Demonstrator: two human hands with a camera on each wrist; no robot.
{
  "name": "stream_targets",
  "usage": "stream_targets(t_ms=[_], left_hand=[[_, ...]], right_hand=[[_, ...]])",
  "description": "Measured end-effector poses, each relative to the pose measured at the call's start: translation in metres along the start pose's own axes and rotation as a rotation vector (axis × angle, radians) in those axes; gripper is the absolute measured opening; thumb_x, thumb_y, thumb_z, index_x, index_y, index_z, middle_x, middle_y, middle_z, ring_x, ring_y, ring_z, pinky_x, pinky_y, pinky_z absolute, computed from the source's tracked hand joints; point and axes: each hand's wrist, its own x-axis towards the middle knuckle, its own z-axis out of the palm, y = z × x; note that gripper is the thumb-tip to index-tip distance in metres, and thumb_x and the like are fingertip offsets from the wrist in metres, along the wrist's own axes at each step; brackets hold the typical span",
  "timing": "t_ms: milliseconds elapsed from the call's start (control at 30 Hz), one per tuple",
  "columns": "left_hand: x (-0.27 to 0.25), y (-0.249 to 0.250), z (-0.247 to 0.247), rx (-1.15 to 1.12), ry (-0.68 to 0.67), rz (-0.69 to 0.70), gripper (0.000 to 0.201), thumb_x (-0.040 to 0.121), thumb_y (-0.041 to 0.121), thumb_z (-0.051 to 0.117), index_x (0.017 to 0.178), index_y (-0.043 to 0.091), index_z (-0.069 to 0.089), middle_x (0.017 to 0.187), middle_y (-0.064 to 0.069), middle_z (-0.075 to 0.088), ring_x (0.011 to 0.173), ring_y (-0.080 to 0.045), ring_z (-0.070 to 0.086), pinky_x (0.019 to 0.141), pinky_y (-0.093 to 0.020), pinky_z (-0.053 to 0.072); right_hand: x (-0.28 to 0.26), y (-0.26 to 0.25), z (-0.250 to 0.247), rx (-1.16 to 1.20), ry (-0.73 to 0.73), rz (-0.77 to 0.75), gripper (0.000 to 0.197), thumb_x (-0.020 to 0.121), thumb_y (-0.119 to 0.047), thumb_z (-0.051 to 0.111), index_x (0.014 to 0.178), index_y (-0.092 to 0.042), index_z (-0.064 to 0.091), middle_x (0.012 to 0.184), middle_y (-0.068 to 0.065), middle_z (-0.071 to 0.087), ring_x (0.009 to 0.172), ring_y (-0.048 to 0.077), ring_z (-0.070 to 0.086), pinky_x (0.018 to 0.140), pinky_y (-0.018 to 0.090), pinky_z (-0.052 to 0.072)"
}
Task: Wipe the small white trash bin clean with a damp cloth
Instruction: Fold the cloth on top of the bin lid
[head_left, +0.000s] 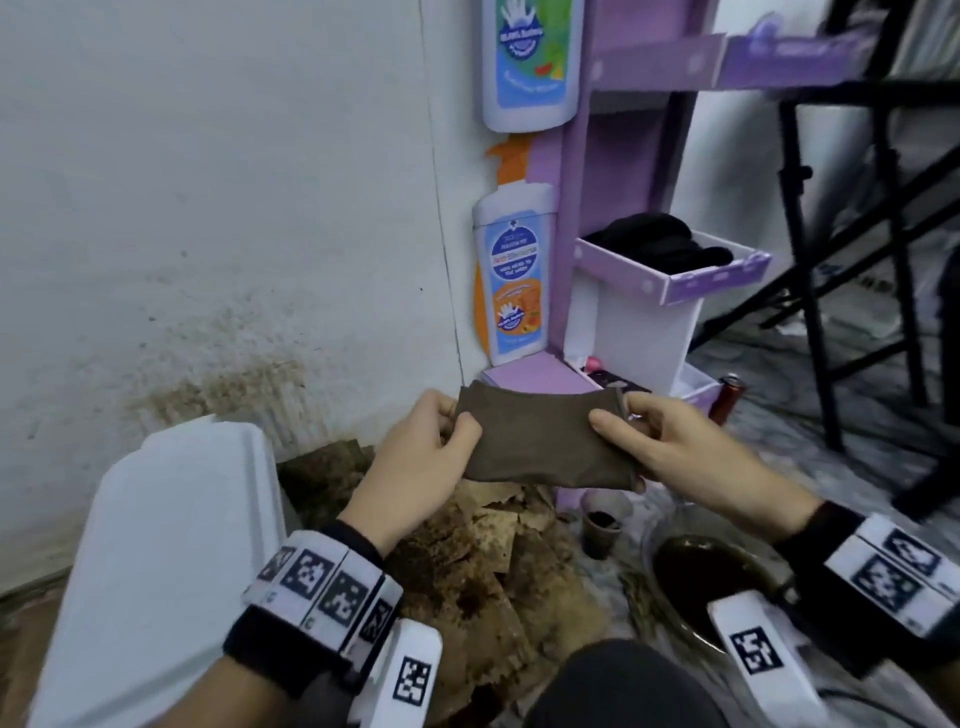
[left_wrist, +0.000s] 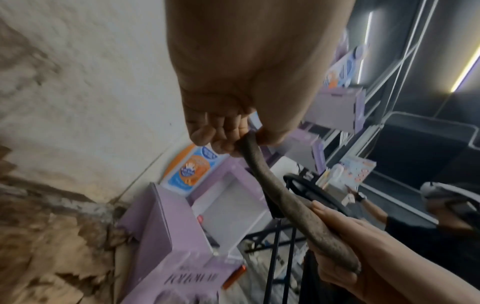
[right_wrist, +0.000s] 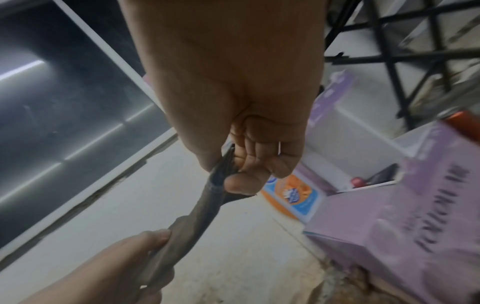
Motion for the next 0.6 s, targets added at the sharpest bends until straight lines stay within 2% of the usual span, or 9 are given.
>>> stream_targets(t_ms=[67, 133, 167, 233, 333, 400, 467, 533, 600], left_hand=[[0.019, -0.001, 0.034, 0.034, -0.073, 0.027, 0.023, 0.104, 0.038, 0.046, 0.097, 0.016, 0.051, 0.094, -0.015, 0.066, 0.081, -0.027, 0.062, 0.065, -0.034, 0.040], [0.032, -0.004, 0.070, 0.070, -0.156, 0.057, 0.021, 0.105, 0.035, 0.047, 0.097, 0.016, 0.051, 0.090, -0.016, 0.063, 0.075, -0.026, 0.058, 0.063, -0.032, 0.037], [0.037, -0.006, 0.089, 0.096, -0.199, 0.069, 0.021, 0.105, 0.034, 0.046, 0.098, 0.015, 0.050, 0.087, -0.015, 0.061, 0.069, -0.021, 0.054, 0.061, -0.031, 0.035], [0.044, -0.012, 0.127, 0.136, -0.284, 0.085, 0.021, 0.106, 0.034, 0.046, 0.101, 0.014, 0.049, 0.084, -0.013, 0.059, 0.064, -0.016, 0.049, 0.058, -0.030, 0.032], [0.047, -0.025, 0.187, 0.168, -0.397, 0.106, 0.021, 0.106, 0.032, 0.047, 0.103, 0.011, 0.049, 0.077, -0.009, 0.056, 0.062, -0.016, 0.049, 0.057, -0.030, 0.033], [0.047, -0.035, 0.226, 0.172, -0.468, 0.116, 0.021, 0.106, 0.032, 0.047, 0.102, 0.011, 0.049, 0.078, -0.010, 0.058, 0.066, -0.021, 0.054, 0.061, -0.036, 0.041], [0.044, -0.047, 0.263, 0.194, -0.530, 0.132, 0.020, 0.106, 0.033, 0.046, 0.101, 0.013, 0.048, 0.075, -0.008, 0.057, 0.066, -0.025, 0.056, 0.062, -0.043, 0.044], [0.040, -0.062, 0.295, 0.213, -0.570, 0.145, 0.019, 0.105, 0.034, 0.046, 0.099, 0.016, 0.046, 0.068, -0.002, 0.052, 0.060, -0.021, 0.052, 0.057, -0.041, 0.039], [0.034, -0.079, 0.321, 0.218, -0.592, 0.156, 0.018, 0.105, 0.035, 0.046, 0.097, 0.019, 0.045, 0.067, -0.002, 0.053, 0.060, -0.022, 0.055, 0.058, -0.044, 0.043]], right_hand=[[-0.014, 0.028, -0.014, 0.019, 0.065, 0.048, 0.019, 0.102, -0.031, 0.061, 0.102, -0.016, 0.072, 0.071, -0.001, 0.074, 0.060, 0.007, 0.062, 0.055, 0.019, 0.046], [-0.029, 0.063, -0.026, -0.003, 0.135, 0.087, 0.027, 0.100, -0.038, 0.062, 0.103, -0.013, 0.071, 0.082, 0.002, 0.079, 0.066, 0.007, 0.067, 0.060, 0.026, 0.051], [-0.038, 0.081, -0.032, -0.025, 0.162, 0.114, 0.034, 0.098, -0.044, 0.062, 0.103, -0.011, 0.070, 0.083, 0.007, 0.078, 0.062, 0.011, 0.066, 0.058, 0.031, 0.050], [-0.060, 0.115, -0.040, -0.082, 0.219, 0.175, 0.043, 0.097, -0.048, 0.062, 0.094, -0.005, 0.063, 0.069, 0.008, 0.073, 0.050, 0.017, 0.063, 0.053, 0.033, 0.044], [-0.097, 0.164, -0.045, -0.201, 0.322, 0.281, 0.043, 0.099, -0.047, 0.061, 0.078, -0.010, 0.054, 0.054, -0.004, 0.062, 0.048, 0.007, 0.058, 0.052, 0.025, 0.040], [-0.122, 0.199, -0.044, -0.227, 0.361, 0.342, 0.049, 0.098, -0.057, 0.058, 0.076, -0.013, 0.052, 0.060, 0.000, 0.061, 0.058, 0.009, 0.060, 0.064, 0.026, 0.044], [-0.145, 0.232, -0.040, -0.254, 0.376, 0.422, 0.049, 0.099, -0.060, 0.053, 0.077, -0.016, 0.050, 0.065, 0.006, 0.061, 0.071, 0.018, 0.066, 0.075, 0.040, 0.048], [-0.165, 0.260, -0.035, -0.277, 0.417, 0.470, 0.043, 0.101, -0.053, 0.054, 0.077, -0.018, 0.046, 0.064, 0.006, 0.055, 0.072, 0.015, 0.064, 0.068, 0.042, 0.048], [-0.178, 0.275, -0.024, -0.283, 0.446, 0.488, 0.035, 0.102, -0.047, 0.054, 0.080, -0.022, 0.045, 0.064, 0.001, 0.051, 0.064, 0.012, 0.057, 0.056, 0.031, 0.040]])
